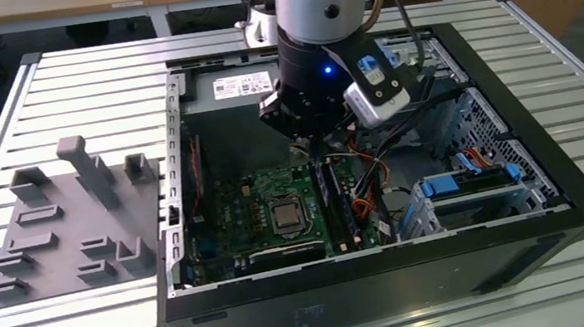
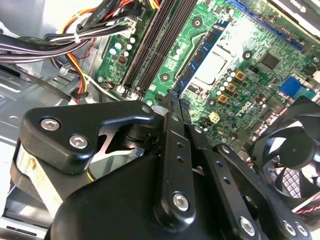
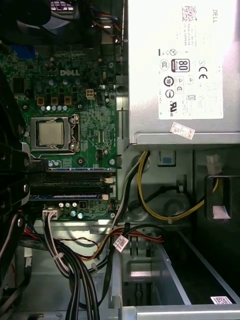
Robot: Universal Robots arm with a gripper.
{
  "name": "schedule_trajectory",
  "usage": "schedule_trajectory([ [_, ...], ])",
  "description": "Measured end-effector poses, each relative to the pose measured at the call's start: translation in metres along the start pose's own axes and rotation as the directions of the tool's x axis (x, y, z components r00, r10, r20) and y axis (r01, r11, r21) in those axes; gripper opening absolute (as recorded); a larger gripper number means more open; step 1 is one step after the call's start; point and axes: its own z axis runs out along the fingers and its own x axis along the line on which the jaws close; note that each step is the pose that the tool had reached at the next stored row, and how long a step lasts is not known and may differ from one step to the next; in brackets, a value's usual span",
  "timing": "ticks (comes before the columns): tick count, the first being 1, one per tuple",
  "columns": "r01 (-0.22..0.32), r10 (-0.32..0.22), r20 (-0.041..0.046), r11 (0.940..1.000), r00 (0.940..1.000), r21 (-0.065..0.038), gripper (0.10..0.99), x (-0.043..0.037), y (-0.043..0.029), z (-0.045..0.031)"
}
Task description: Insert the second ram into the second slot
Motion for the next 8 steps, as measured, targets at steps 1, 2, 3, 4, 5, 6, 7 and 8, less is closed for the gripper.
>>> schedule_trajectory([
  [1, 0.006, -0.006, -0.0001, 1.0000, 1.0000, 0.000, 0.118, 0.0000, 0.0000, 0.0005],
  [2, 0.010, -0.010, -0.0002, 0.9999, 0.9999, 0.000, 0.118, 0.0000, 0.0000, 0.0009],
  [3, 0.013, -0.013, -0.0003, 0.9999, 0.9999, 0.000, 0.118, 0.0000, 0.0000, 0.0013],
  [4, 0.015, -0.015, -0.0003, 0.9999, 0.9999, 0.000, 0.118, 0.0000, 0.0000, 0.0016],
  [5, 0.016, -0.016, -0.0003, 0.9999, 0.9999, 0.000, 0.118, 0.0000, 0.0000, 0.0020],
  [6, 0.017, -0.017, -0.0003, 0.9999, 0.9999, 0.000, 0.118, 0.0000, 0.0000, 0.0024],
  [7, 0.017, -0.017, -0.0004, 0.9998, 0.9998, 0.000, 0.118, 0.0000, 0.0000, 0.0027],
  [8, 0.018, -0.018, -0.0004, 0.9998, 0.9998, 0.000, 0.118, 0.0000, 0.0000, 0.0030],
])
